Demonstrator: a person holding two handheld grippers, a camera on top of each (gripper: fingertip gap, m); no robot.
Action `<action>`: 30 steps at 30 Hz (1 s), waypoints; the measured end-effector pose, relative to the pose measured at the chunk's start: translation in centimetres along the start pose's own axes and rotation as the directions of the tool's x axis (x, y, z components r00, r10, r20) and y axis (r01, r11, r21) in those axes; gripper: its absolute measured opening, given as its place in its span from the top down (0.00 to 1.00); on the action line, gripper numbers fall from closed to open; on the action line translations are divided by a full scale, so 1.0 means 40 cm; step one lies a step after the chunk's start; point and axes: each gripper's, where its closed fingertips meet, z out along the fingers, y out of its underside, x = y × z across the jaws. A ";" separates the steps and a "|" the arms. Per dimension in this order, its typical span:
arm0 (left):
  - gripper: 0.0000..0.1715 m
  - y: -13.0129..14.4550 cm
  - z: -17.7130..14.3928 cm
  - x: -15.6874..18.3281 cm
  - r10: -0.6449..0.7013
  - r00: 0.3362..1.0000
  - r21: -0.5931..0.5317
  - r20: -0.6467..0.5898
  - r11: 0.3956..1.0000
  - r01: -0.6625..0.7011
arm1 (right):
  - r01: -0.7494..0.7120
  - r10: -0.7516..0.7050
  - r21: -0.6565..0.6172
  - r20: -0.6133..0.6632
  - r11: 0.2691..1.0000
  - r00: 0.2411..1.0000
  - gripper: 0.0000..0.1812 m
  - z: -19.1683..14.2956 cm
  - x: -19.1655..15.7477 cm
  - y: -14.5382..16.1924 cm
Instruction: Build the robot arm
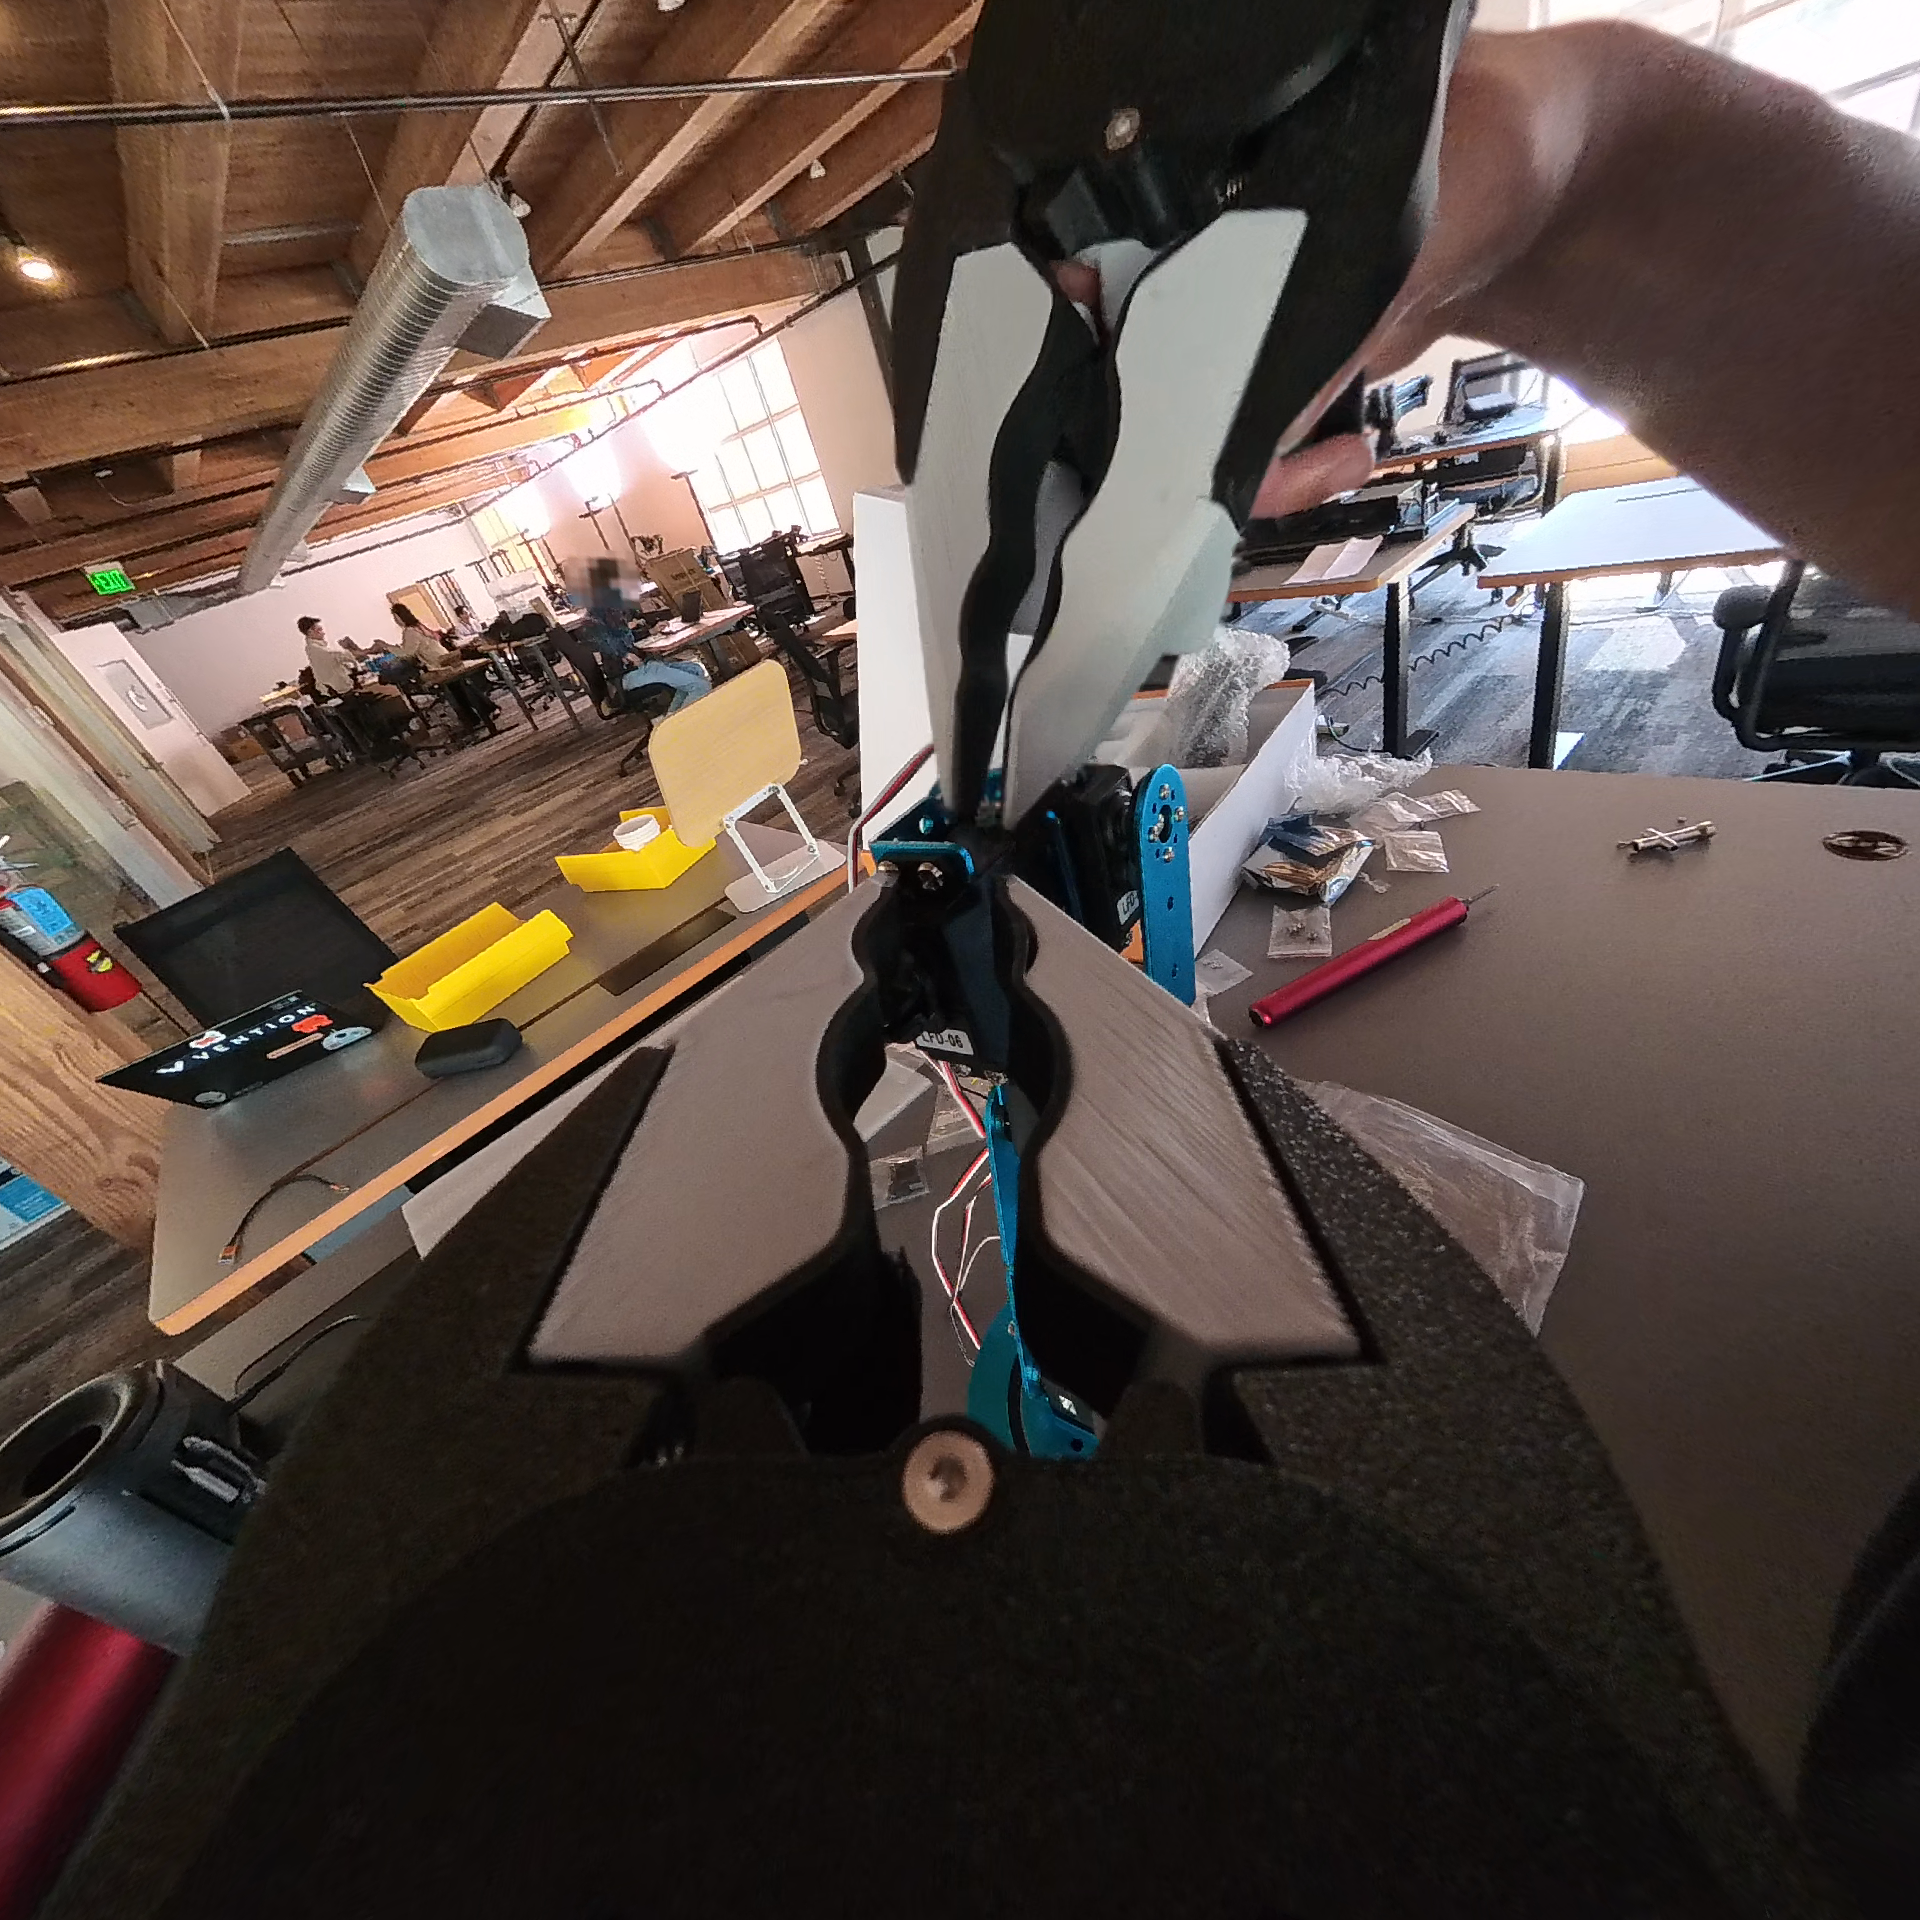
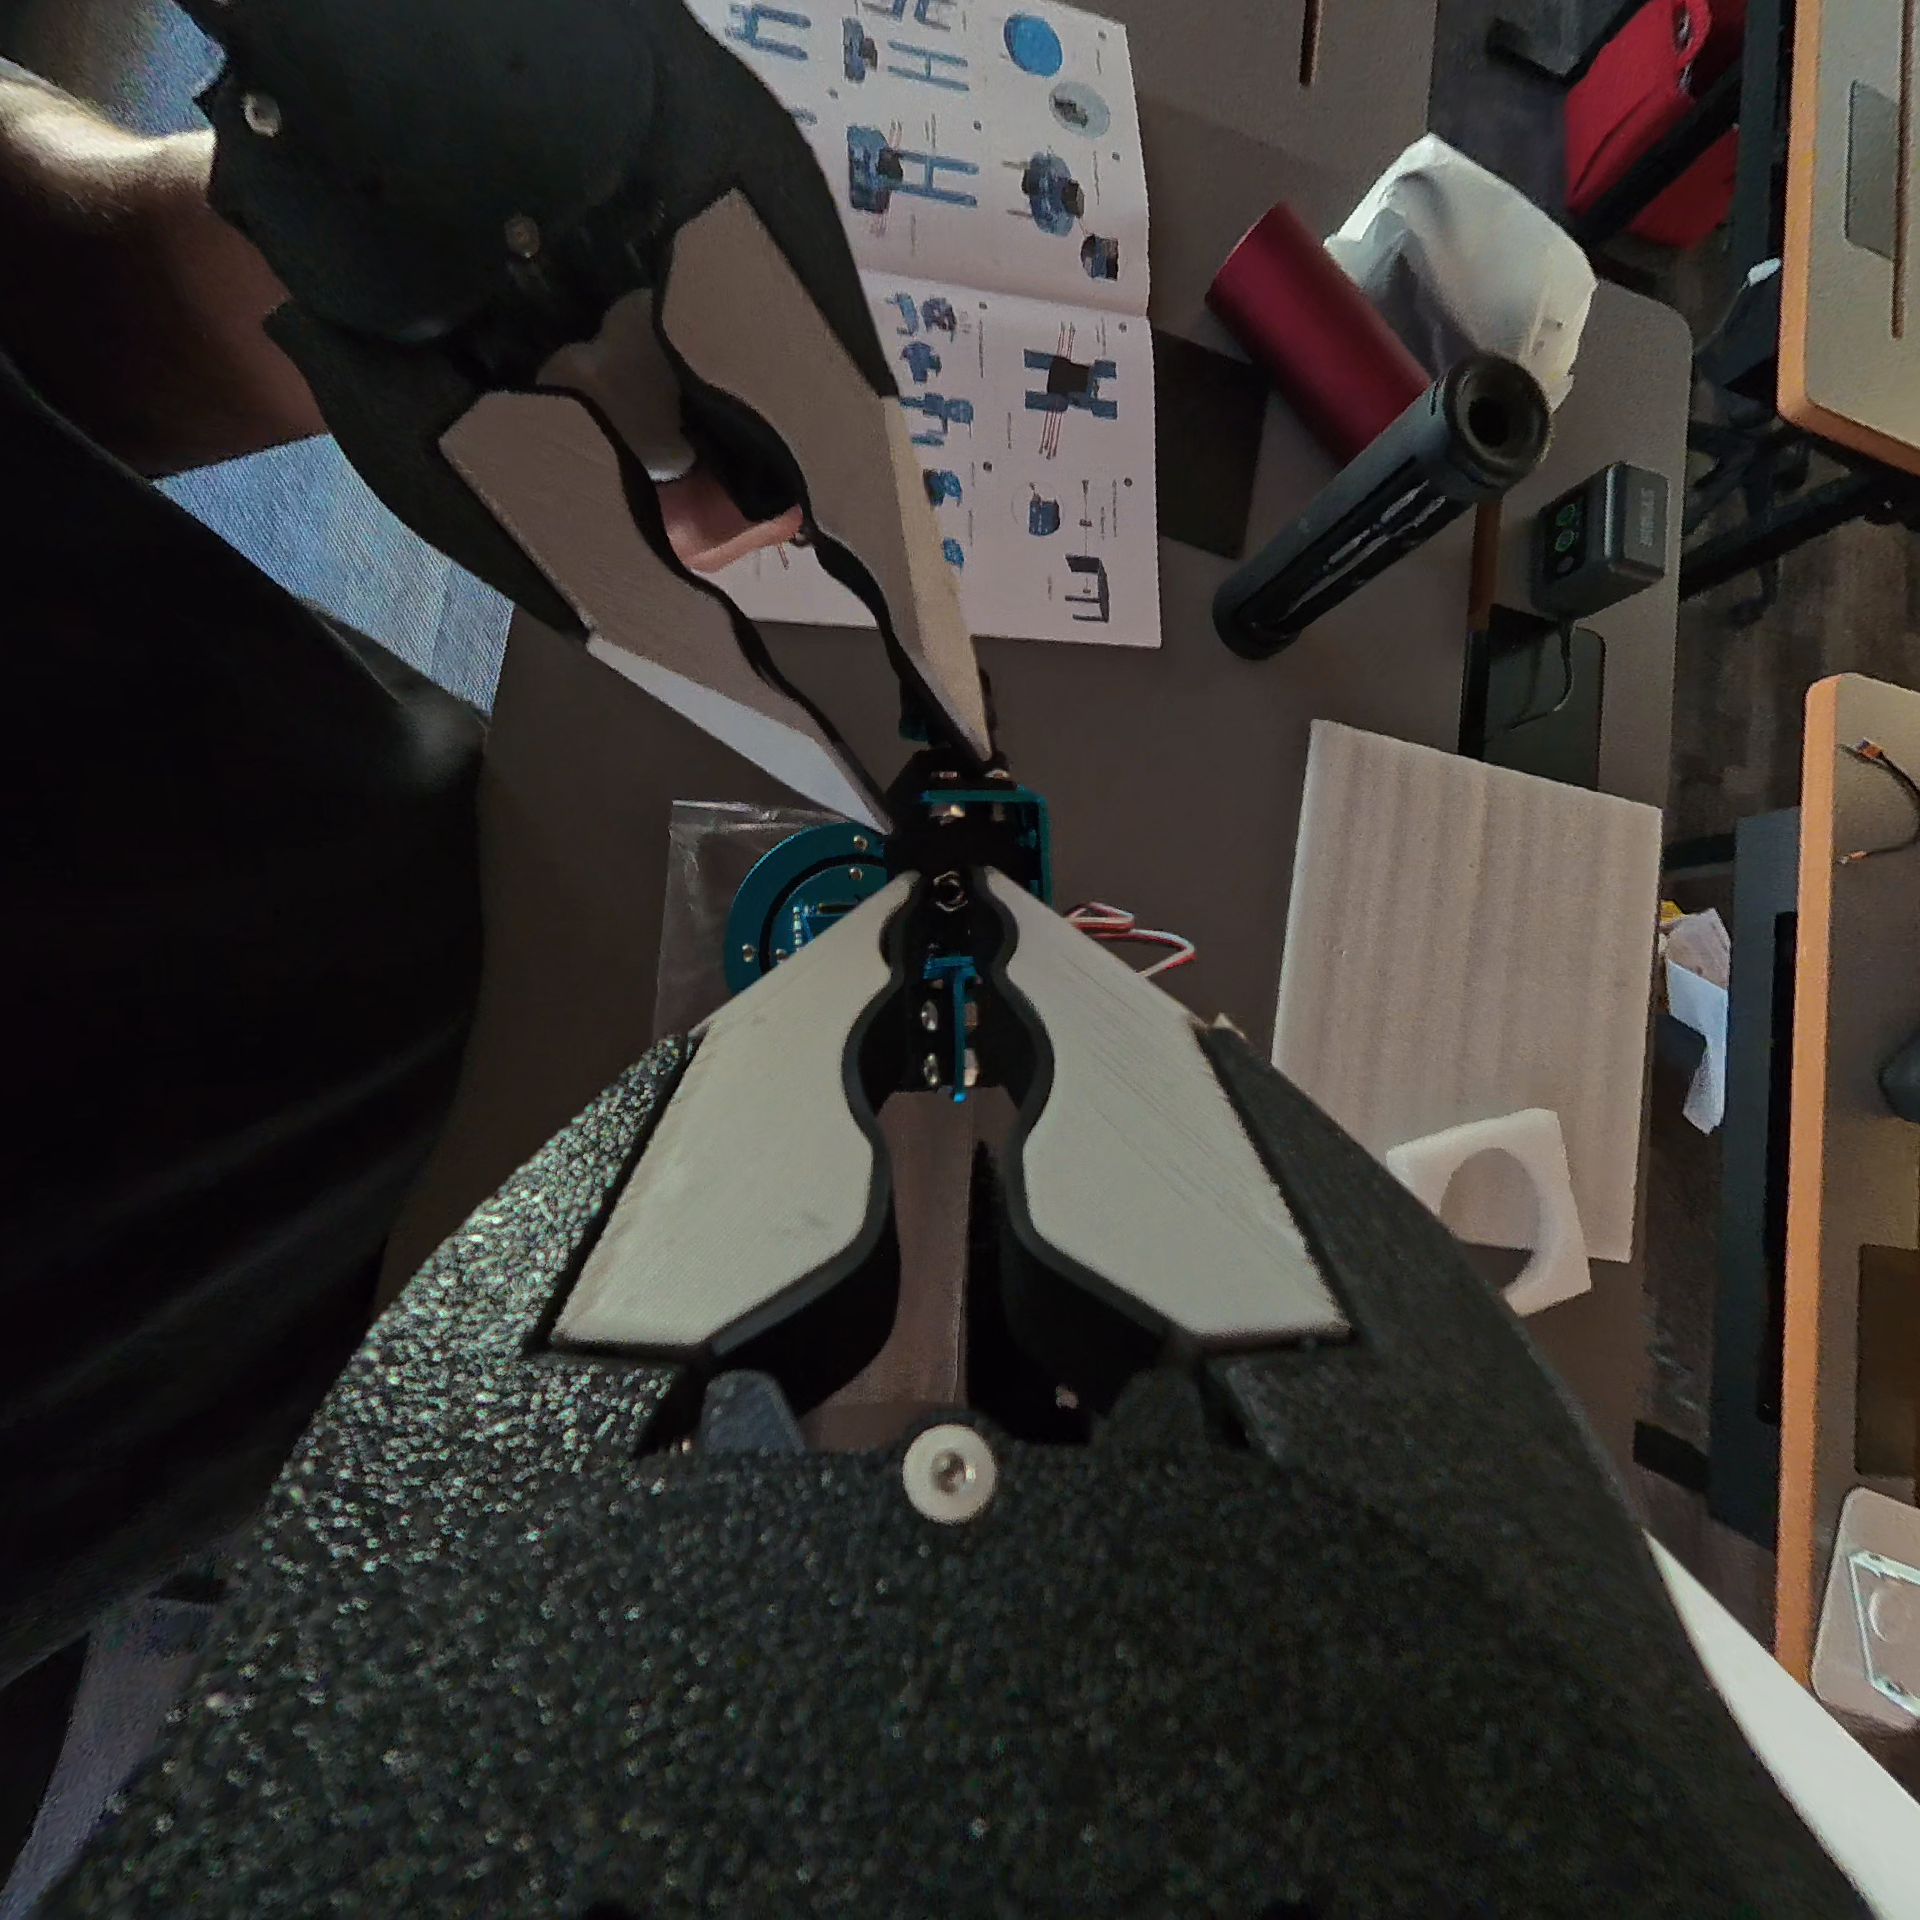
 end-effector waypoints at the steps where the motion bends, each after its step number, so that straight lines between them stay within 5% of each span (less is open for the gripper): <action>1: 0.90 0.000 0.000 0.000 0.000 1.000 0.000 -0.001 1.000 0.000 | 0.002 -0.002 0.021 -0.002 1.000 1.000 0.96 -0.002 0.005 -0.005; 12: 0.87 -0.008 -0.006 0.004 -0.097 0.991 0.047 -0.089 0.994 0.102 | 0.109 -0.112 0.143 0.011 0.984 0.994 0.96 0.017 0.018 -0.026; 30: 0.85 -0.014 -0.010 -0.001 -0.176 0.976 0.033 -0.130 0.983 0.182 | 0.362 -0.335 0.222 -0.151 0.905 0.930 0.97 0.020 0.026 -0.036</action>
